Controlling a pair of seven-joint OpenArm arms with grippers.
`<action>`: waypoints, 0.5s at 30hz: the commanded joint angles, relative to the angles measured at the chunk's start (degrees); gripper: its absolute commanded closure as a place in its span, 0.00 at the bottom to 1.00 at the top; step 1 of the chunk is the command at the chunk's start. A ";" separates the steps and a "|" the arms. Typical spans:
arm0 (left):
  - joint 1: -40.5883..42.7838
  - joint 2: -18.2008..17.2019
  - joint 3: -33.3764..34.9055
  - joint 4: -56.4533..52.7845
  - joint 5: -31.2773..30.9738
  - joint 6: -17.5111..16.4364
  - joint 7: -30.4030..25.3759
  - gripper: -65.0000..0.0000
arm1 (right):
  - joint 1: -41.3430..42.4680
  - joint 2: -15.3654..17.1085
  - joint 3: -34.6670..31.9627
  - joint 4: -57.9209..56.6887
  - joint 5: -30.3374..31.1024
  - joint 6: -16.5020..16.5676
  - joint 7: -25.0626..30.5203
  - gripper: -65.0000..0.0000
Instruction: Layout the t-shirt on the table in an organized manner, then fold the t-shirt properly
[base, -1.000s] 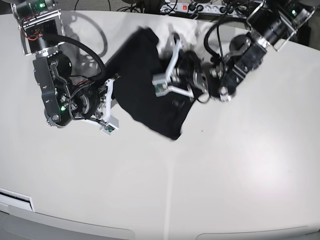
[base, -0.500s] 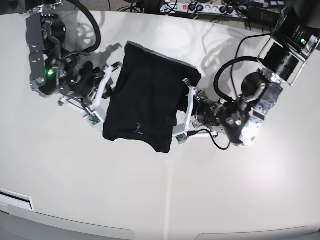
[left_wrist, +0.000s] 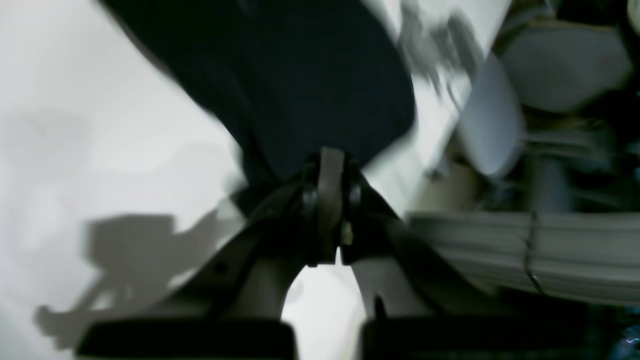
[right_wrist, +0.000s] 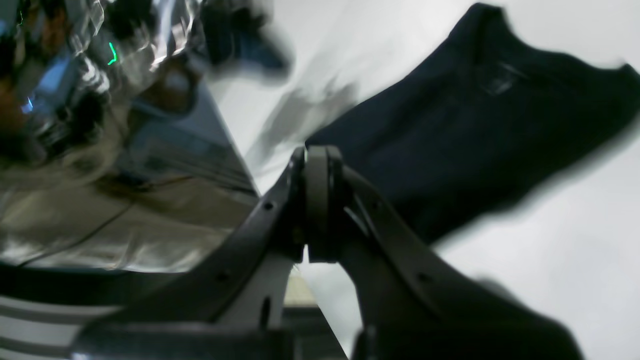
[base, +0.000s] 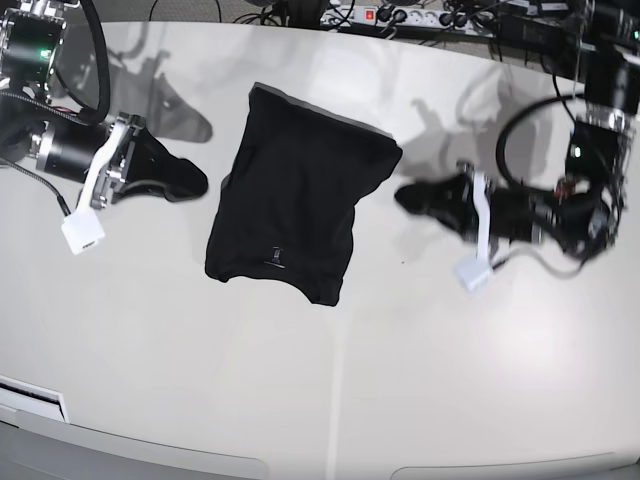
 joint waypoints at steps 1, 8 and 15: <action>0.35 -0.74 -2.21 2.58 -2.45 -0.28 -1.27 1.00 | -1.29 0.68 1.36 1.75 2.50 0.30 0.73 1.00; 19.58 -3.65 -16.04 19.28 -2.19 -0.28 -1.22 1.00 | -16.57 0.63 7.61 15.69 2.50 0.30 0.73 1.00; 40.02 -8.07 -24.90 34.18 3.17 0.00 -1.29 1.00 | -30.60 0.50 15.30 21.00 2.50 0.30 0.73 1.00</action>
